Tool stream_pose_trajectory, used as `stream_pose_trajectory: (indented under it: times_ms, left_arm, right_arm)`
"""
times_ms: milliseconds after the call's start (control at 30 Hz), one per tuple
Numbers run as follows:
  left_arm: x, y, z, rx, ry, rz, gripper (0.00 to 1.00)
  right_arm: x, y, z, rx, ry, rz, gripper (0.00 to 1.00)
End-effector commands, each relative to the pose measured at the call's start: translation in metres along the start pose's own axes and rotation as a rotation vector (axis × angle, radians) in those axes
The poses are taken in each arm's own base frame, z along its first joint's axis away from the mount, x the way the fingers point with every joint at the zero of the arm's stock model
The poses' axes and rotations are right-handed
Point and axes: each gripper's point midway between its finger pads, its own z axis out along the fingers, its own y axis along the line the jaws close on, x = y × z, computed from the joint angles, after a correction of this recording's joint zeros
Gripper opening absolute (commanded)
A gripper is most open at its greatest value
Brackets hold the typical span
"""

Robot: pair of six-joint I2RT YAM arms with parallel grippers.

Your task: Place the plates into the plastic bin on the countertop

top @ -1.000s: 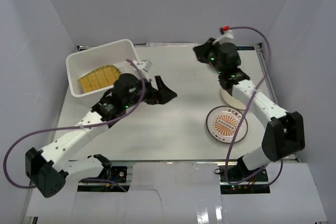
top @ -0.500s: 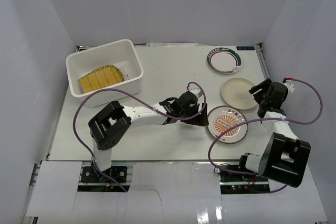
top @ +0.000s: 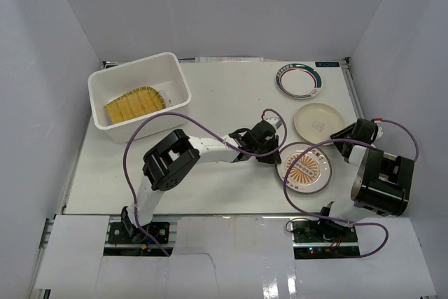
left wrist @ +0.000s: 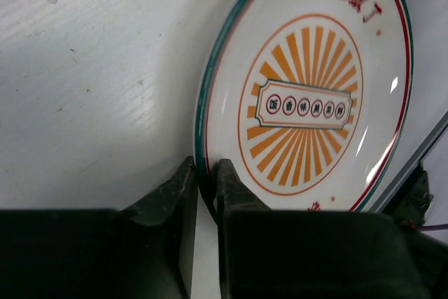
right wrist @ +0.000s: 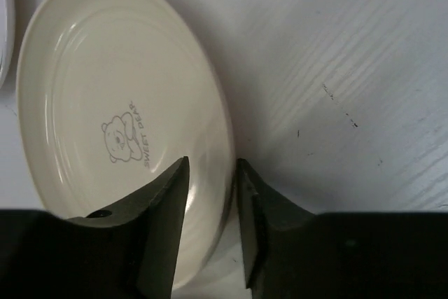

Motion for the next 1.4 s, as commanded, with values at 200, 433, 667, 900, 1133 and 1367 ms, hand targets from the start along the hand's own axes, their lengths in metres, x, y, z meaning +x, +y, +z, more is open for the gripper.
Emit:
stream_pose_trajectory:
  times_ms: [200,433,667,900,1133,1367]
  left_arm:
    - [0.001,0.025,-0.032,-0.138,-0.038,0.060,0.00]
    - [-0.041,0.013,-0.148,-0.077,-0.230,0.020,0.00]
    - [-0.136,0.074,-0.313,-0.146,-0.588,-0.131,0.00]
    - [-0.187,0.200,-0.443,-0.436,-0.911,-0.325,0.00]
    - [-0.167,0.305,-0.487,-0.671,-1.033,-0.546,0.00]
    - [-0.142,0.337,-0.458,-0.700,-1.017,-0.638,0.28]
  right_arm:
    - [0.001,0.013,-0.004,-0.077,-0.006,0.051,0.08]
    - [-0.019,0.045,-0.047,-0.229,-0.103,0.065,0.08]
    - [-0.012,0.102,-0.091,-0.466,-0.109,-0.015,0.08]
    - [0.024,0.180,-0.123,-0.650,-0.041,-0.203,0.08]
    - [0.088,0.274,-0.169,-0.873,0.085,-0.400,0.08]
    - [0.143,0.380,-0.210,-1.031,0.159,-0.536,0.08]
